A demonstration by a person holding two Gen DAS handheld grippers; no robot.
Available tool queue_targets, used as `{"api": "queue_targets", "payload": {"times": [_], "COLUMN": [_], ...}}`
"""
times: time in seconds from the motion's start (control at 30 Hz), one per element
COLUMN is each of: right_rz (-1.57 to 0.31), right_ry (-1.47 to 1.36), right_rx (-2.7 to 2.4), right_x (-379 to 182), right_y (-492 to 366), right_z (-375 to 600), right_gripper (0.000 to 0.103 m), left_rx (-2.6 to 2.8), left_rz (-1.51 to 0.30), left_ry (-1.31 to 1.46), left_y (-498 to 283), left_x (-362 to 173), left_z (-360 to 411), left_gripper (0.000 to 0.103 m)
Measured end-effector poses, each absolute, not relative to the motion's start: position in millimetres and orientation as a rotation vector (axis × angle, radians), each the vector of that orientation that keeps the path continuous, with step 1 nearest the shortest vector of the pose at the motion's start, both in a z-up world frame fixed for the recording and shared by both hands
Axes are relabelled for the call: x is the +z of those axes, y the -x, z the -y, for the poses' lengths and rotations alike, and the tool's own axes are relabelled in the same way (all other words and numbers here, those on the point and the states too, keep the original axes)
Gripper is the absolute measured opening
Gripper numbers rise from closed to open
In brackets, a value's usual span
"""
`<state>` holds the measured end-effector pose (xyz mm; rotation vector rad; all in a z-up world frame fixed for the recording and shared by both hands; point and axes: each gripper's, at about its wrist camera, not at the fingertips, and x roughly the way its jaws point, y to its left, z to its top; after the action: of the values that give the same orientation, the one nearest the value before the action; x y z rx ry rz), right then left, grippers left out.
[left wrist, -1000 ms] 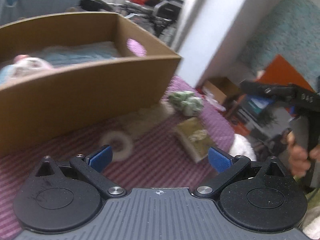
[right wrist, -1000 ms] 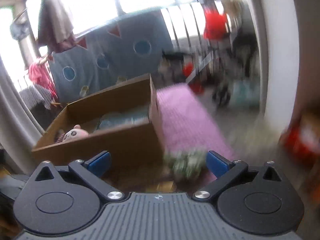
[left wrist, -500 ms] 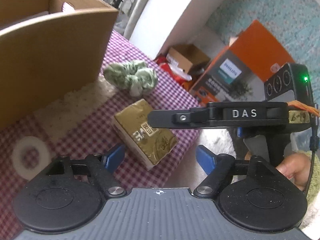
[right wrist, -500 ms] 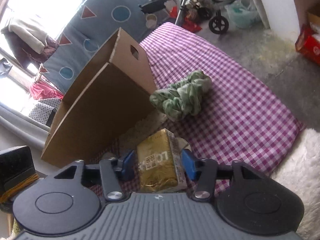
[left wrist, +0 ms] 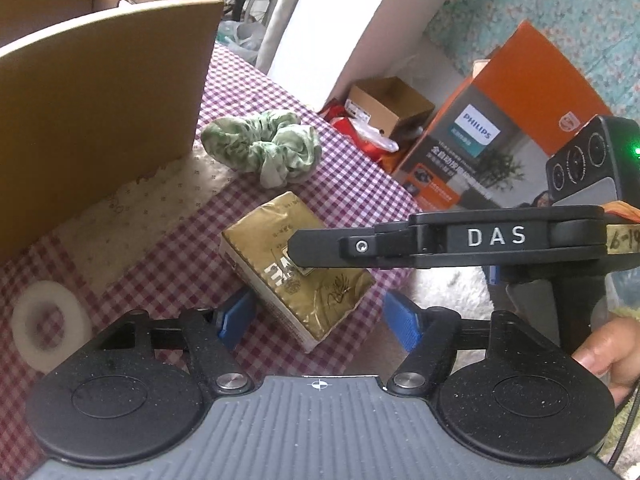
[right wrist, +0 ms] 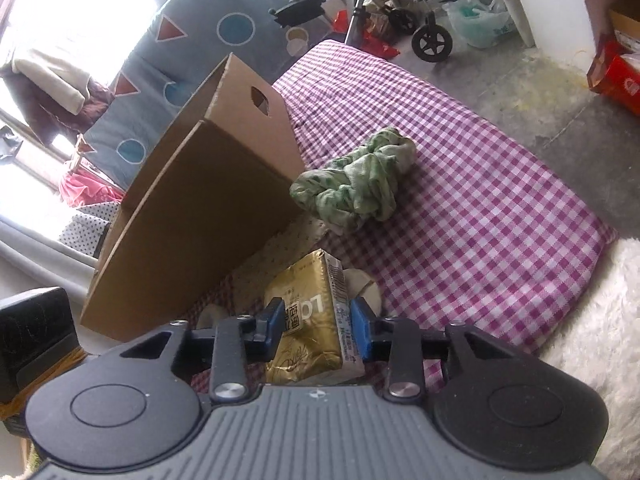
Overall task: Organize soft objects
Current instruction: 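Close the right tool on the gold packet and lift it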
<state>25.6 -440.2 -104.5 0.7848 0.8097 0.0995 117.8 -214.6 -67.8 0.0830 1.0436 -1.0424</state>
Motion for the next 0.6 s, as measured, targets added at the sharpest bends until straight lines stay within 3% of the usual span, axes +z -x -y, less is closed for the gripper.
{"api": "queue_targets", "payload": {"times": [0.3,0.6], "right_rz": [-0.717,-0.582], "right_ry": [-0.696,-0.524], "right_rx": [0.191,0.394], "right_x": [-39.3,47.3], "right_y": [-21.6,-79.9], "right_z": [396.8,350.6], "right_gripper": [0.039,0.039], "left_rx": [-0.975,-0.855], "left_rz": [-0.885,-0.679], "left_ry": [-0.012,0.074], "left_y": [-107.4,-133.2], "left_x": [-4.9,70.9], "left_z": [167.5,107.4], "left_gripper": [0.071,0.072]}}
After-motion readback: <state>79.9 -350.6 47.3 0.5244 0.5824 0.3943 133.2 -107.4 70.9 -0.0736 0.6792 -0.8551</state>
